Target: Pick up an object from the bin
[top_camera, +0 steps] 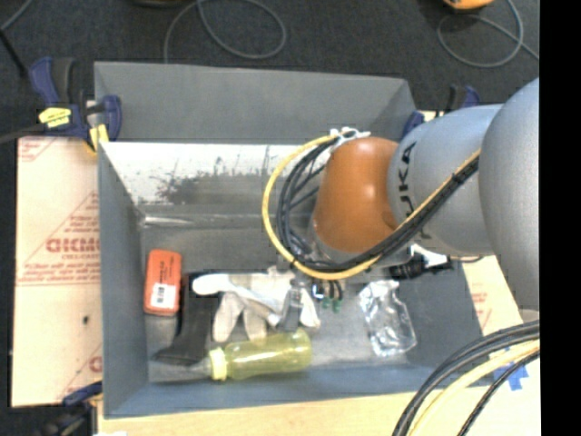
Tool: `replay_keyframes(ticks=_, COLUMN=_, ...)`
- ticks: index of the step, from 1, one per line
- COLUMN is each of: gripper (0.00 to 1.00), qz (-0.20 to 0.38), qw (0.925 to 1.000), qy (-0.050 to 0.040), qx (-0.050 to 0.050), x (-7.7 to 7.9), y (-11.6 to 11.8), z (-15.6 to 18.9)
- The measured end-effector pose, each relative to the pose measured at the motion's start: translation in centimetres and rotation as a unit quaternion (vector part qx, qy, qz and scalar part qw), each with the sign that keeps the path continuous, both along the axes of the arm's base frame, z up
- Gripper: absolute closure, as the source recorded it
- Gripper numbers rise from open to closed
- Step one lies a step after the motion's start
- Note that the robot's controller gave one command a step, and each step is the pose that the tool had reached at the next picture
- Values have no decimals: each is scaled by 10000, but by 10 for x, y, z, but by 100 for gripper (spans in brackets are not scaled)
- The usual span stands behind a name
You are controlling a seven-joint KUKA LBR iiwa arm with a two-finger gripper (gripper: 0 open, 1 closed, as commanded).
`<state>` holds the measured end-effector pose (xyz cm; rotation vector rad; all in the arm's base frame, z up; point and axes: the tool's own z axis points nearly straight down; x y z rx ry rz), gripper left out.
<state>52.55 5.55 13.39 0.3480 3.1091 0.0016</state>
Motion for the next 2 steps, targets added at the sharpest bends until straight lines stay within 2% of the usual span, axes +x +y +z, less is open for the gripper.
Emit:
replay_keyframes(ticks=1, gripper=100, qz=439, qw=9990, qy=-17, qx=-15, x=10, y=-3, z=-40)
replay_keyframes(ticks=2, gripper=100, qz=439, qw=9990, qy=-17, qx=-15, x=10, y=-3, z=-40)
